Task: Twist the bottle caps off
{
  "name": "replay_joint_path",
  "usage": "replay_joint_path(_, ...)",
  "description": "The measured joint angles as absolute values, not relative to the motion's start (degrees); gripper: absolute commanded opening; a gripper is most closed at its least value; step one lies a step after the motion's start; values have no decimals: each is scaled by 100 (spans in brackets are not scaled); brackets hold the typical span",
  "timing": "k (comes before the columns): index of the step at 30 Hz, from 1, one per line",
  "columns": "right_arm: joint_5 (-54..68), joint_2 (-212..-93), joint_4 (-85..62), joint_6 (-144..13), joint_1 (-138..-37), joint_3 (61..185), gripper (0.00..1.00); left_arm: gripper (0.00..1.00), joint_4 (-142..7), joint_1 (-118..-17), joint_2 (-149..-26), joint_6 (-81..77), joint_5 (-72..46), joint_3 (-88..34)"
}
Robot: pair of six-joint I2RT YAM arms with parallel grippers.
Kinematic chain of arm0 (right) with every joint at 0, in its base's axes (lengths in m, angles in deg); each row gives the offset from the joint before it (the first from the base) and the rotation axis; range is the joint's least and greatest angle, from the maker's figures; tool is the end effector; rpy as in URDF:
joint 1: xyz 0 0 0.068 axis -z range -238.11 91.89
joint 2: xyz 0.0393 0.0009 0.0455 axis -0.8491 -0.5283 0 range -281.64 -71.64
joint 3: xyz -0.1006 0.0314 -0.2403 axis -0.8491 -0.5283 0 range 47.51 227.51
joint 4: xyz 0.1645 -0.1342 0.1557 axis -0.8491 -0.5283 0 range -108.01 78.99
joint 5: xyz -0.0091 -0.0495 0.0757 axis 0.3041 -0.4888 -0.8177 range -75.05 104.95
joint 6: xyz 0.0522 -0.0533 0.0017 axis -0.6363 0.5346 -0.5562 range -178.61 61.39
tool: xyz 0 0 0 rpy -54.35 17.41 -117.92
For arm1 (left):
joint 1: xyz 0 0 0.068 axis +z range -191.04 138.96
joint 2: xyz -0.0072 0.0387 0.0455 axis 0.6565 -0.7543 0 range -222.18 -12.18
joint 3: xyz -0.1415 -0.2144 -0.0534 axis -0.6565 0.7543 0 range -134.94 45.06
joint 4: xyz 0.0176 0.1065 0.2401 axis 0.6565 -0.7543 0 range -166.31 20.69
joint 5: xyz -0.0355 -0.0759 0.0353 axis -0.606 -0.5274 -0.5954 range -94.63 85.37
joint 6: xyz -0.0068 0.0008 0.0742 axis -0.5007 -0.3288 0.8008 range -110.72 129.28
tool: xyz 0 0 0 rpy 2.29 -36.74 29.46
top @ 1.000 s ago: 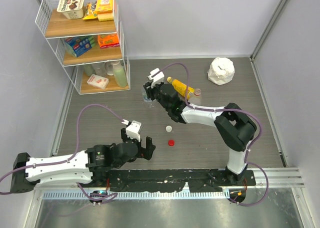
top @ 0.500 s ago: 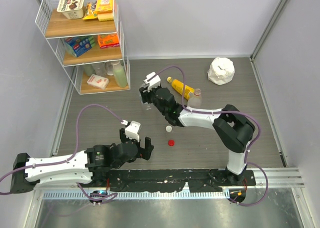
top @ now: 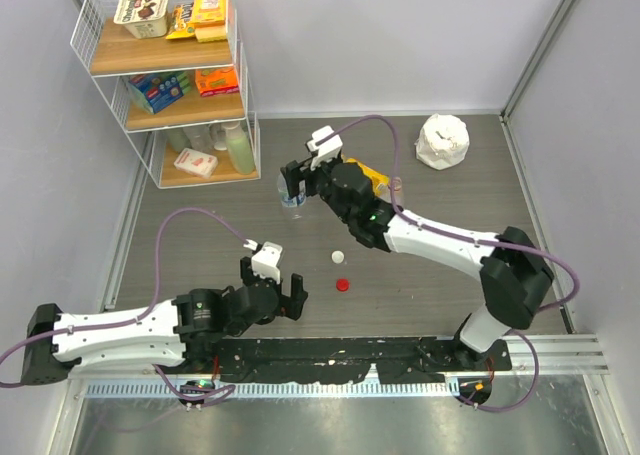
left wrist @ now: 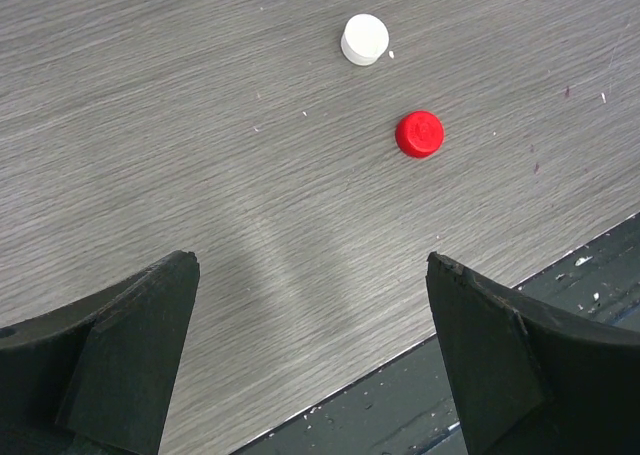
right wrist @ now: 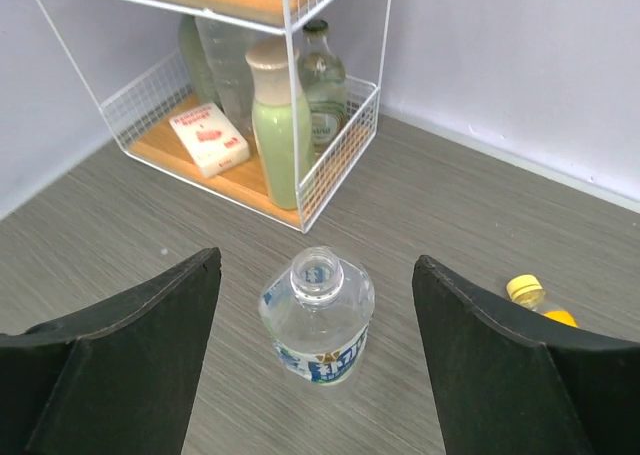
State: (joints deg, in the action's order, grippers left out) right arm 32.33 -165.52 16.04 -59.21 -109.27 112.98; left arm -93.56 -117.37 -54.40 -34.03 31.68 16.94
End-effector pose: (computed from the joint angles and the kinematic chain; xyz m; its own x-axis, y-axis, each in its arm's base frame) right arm 0.2760 0.3128 0.2982 -0.0206 -0.0097 -0.9997 -0.5558 0.8313 0.0034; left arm 0.0794 -0.1702 0.2045 -0.5685 -0.0014 -0.8227 0.3893 0.8805 -0.2705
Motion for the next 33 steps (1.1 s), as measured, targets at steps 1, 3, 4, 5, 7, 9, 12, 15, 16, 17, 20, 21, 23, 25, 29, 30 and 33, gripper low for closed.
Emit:
replay_joint_path(1,3218,-16441,1529,-5943,-10927,11309,84,100,-9358,-11739,-5457,-3403,3162,1694)
replay_joint_path(3,3172,-16163,1298,-6008,-10920,11333,89,100,-9353,-11737,-5501,-3407,3127,1694)
replay_joint_path(4,3150,-16032,1186,-6043,-10898,11339,90,100,-9353,-11739,-5521,-3412,3114,1694)
replay_joint_path(5,3133,-15905,1061,-6072,-10879,11350,92,100,-9353,-11739,-5536,-3420,3103,1694)
replay_joint_path(7,3107,-15709,854,-6129,-10833,11359,95,100,-9353,-11737,-5551,-3438,3072,1694)
replay_joint_path(9,3056,-15549,600,-6188,-10750,11385,98,100,-9351,-11739,-5556,-3464,3048,1694)
replay_joint_path(12,2905,-15449,268,-6262,-10536,11427,99,100,-9345,-11737,-5556,-3523,3015,1694)
replay_joint_path(15,2656,-15451,-112,-6347,-10249,11486,100,100,-9336,-11737,-5556,-3536,2978,1694)
replay_joint_path(16,2586,-15455,-274,-6358,-10153,11514,100,99,-9336,-11737,-5556,-3536,2972,1694)
replay_joint_path(17,2529,-15473,-429,-6378,-10057,11571,100,100,-9334,-11737,-5556,-3536,2954,1694)
replay_joint_path(20,2355,-15685,-1013,-6500,-9722,12041,100,100,-9334,-11737,-5558,-3547,2917,1694)
replay_joint_path(21,2326,-15783,-1216,-6533,-9609,12259,100,100,-9332,-11737,-5560,-3554,2911,1694)
replay_joint_path(23,2274,-15967,-1579,-6605,-9388,12679,100,100,-9332,-11737,-5569,-3560,2893,1694)
replay_joint_path(25,2232,-16126,-1885,-6658,-9152,13035,100,100,-9329,-11737,-5580,-3573,2871,1694)
replay_joint_path(29,2164,-16460,-2436,-6791,-8621,13597,100,100,-9314,-11737,-5582,-3582,2843,1700)
replay_joint_path(30,2154,-16596,-2591,-6819,-8470,13796,100,100,-9316,-11737,-5582,-3586,2825,1703)
replay_joint_path(33,1990,-17191,-3076,-6870,-8085,14535,99,99,-9290,-11737,-5580,-3637,2764,1720)
